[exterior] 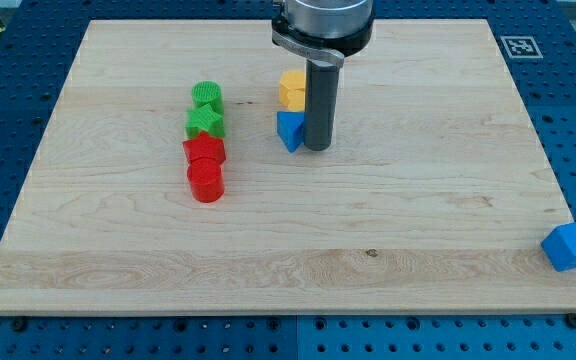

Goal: Push the blue cube closer to the blue triangle

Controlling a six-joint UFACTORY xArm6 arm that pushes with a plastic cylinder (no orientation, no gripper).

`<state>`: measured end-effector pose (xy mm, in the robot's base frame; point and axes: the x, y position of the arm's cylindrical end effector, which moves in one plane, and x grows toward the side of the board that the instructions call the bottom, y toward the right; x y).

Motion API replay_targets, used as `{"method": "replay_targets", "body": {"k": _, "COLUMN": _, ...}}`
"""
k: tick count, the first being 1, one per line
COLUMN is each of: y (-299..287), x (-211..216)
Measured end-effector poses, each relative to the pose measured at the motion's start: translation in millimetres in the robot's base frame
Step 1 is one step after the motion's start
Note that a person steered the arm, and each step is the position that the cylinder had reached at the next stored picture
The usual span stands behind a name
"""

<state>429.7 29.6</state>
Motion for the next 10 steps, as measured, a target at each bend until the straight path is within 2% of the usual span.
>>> {"method": "replay_targets", "body": {"k": 1, "y": 11, "x": 1}}
{"method": "replay_targets", "body": {"k": 2, "y": 60, "x": 1}}
{"method": "replay_targets", "body": {"k": 6, "y": 308, "x": 13}}
{"method": "replay_targets", "body": {"k": 8, "y": 315, "x": 13}}
{"method": "replay_targets", "body": {"k": 9, "y": 316, "x": 72}}
{"method": "replay_targets", "body": {"k": 10, "y": 315, "x": 159}}
